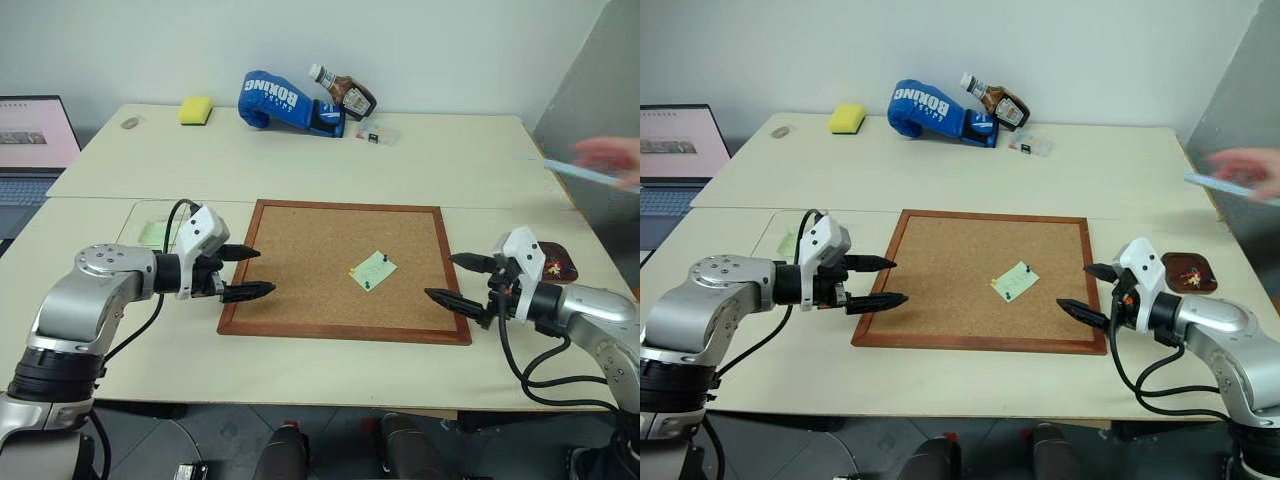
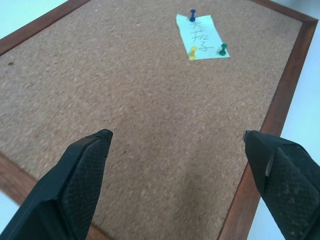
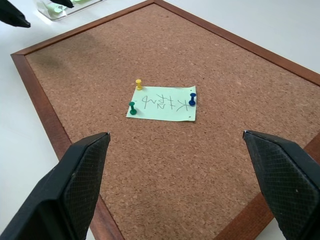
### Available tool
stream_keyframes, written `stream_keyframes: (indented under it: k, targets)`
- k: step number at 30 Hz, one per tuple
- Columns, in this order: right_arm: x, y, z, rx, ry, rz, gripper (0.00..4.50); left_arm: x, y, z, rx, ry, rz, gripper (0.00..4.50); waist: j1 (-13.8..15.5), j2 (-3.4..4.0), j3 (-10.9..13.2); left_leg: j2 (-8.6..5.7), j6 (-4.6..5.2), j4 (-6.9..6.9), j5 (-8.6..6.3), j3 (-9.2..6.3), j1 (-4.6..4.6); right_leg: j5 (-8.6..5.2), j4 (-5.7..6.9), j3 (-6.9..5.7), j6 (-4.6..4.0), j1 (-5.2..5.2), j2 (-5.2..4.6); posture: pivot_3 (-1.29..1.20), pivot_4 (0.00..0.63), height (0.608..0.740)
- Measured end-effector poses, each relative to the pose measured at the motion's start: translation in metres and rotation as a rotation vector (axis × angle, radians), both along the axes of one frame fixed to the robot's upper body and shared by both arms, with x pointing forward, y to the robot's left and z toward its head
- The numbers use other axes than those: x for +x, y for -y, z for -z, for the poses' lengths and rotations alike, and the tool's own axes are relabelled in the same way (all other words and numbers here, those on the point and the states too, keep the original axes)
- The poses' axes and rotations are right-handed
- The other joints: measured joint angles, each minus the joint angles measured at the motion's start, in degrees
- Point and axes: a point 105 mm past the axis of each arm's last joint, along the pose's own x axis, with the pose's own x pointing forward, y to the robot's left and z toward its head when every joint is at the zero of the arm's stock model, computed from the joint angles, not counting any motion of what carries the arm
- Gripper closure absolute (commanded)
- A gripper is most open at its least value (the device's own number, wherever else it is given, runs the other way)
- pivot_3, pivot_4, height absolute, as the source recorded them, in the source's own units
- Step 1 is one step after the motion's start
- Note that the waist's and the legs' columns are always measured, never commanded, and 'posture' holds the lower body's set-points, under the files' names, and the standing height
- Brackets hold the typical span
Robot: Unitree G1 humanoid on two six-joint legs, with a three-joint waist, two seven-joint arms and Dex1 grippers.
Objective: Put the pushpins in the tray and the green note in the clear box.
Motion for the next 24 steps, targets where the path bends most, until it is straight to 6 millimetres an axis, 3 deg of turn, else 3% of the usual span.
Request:
stream_keyframes:
  k: [24]
  targets:
    - [0.0014,0.001,-0.0011,-0.006,0.007,0.009,0.0,0.0017,0.0052,-0.0003,-0.032,-0.006,0.003,0.03,0.06,0.0,0.0,0.0,0.0,0.02,0.0,0.0,0.01,0.01,0.03,0.0,0.0,0.01,0.0,0.0,0.15,0.74]
